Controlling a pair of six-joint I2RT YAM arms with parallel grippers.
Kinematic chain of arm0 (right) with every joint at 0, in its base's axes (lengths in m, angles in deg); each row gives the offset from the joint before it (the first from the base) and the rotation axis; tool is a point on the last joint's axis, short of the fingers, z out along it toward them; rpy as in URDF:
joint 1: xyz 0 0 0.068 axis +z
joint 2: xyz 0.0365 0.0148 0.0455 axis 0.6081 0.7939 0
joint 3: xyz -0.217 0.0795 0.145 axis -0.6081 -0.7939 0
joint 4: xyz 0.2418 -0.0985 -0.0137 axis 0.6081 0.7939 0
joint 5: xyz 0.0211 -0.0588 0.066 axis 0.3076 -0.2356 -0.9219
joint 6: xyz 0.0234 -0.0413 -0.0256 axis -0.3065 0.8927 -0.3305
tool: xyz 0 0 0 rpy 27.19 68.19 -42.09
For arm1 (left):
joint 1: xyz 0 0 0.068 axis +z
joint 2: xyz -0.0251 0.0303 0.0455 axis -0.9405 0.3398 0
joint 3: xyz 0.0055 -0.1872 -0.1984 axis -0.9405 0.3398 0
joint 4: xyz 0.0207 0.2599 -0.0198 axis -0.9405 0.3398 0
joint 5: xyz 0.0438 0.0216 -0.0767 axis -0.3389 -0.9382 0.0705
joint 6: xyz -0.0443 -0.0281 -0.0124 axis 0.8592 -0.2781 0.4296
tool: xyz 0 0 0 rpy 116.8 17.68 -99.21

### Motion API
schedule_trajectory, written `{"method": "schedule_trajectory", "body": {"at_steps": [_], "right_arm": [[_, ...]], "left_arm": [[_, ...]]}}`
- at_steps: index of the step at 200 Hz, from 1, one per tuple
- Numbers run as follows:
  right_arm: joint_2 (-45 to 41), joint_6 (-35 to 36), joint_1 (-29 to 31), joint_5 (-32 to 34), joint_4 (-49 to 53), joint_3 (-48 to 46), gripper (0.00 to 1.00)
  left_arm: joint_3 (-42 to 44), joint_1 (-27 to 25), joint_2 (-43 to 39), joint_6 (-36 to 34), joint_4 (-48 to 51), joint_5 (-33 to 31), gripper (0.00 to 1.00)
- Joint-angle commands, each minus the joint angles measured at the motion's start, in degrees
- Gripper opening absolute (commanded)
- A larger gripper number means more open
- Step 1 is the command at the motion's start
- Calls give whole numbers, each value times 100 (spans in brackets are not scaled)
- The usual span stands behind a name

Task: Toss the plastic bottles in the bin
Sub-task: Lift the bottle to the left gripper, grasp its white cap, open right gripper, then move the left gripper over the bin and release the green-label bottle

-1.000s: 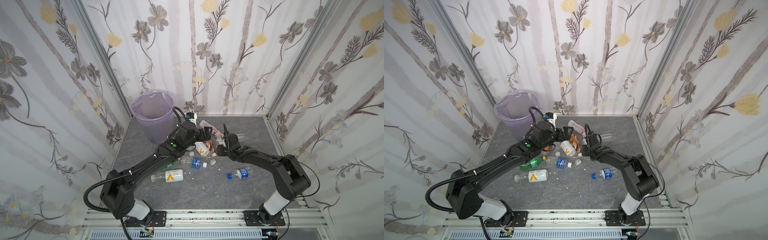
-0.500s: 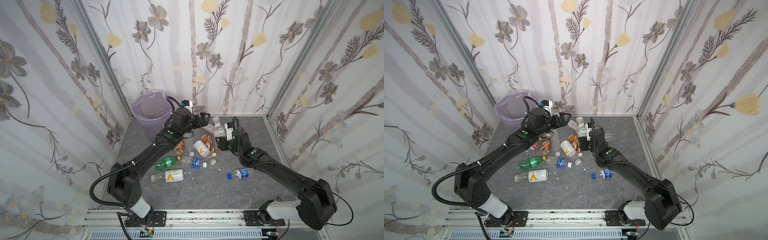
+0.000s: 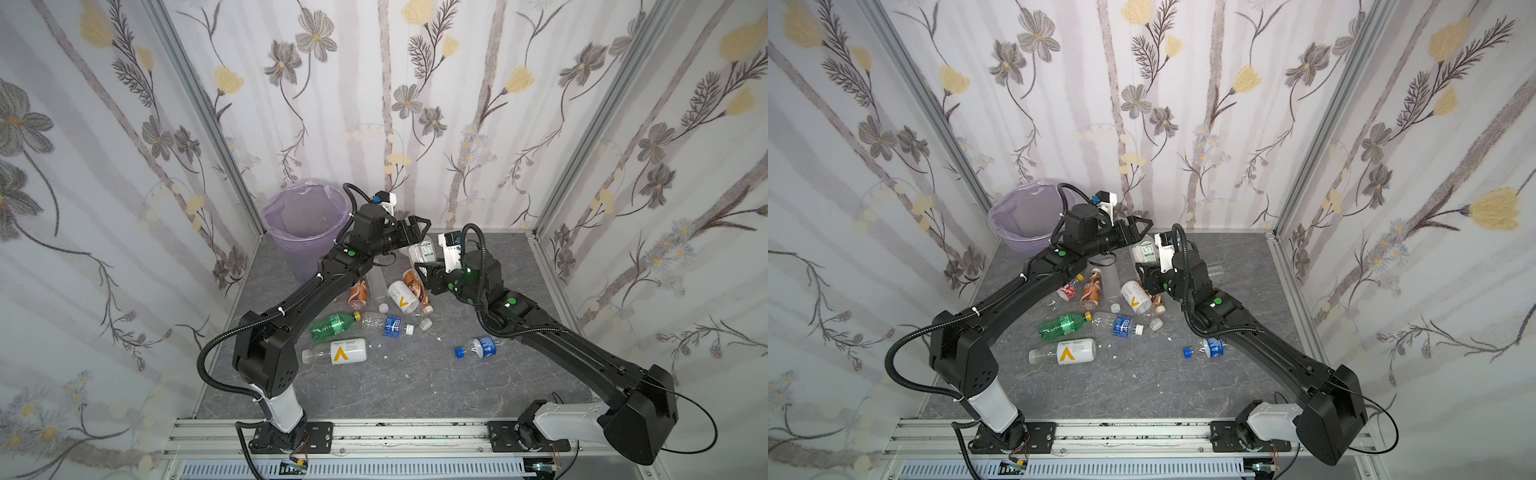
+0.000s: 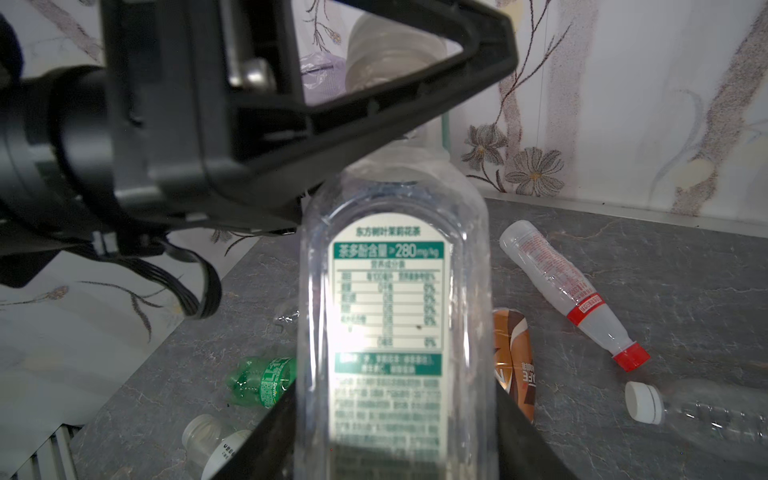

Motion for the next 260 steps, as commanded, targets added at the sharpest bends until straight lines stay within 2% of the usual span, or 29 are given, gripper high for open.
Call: {"method": "schedule_trajectory", "body": {"at_steps": [1, 10, 64, 94, 111, 140, 156, 181, 190, 210, 245, 260], "right_arm": [[100, 54, 50, -50, -321, 97, 58], [128, 57, 75, -52, -333, 113, 58], [201, 132, 90, 72, -318, 133, 58], [191, 145, 90, 156, -326, 124, 58], [184, 154, 90, 255, -346, 109, 58], [218, 163, 90, 266, -454, 111, 60], [245, 154, 90, 284, -467, 146, 71], [131, 111, 90, 241, -514, 159, 93], [57, 103, 90, 191, -540, 159, 99], [-111, 101, 99, -34, -557, 187, 100], [-427, 145, 153, -92, -590, 177, 100], [-508, 159, 169, -69, -569, 146, 100]], "left_arm": [[-123, 63, 32, 133, -128, 143, 78], [-150, 76, 22, 125, -121, 145, 74], [-179, 137, -66, 107, -120, 158, 65], [-95, 154, -121, 89, -120, 181, 47], [-12, 164, -196, 74, -120, 154, 44], [59, 200, -275, 48, -118, 200, 32], [59, 228, -321, 7, -120, 207, 27], [-11, 299, -453, -256, -86, 82, 27], [-25, 345, -568, -419, -68, -186, 26], [-93, 382, -872, -1082, -68, -824, 26], [-317, 382, -1537, -2424, -130, -2592, 25], [-301, 382, -1852, -3115, -477, -3336, 25]]}}
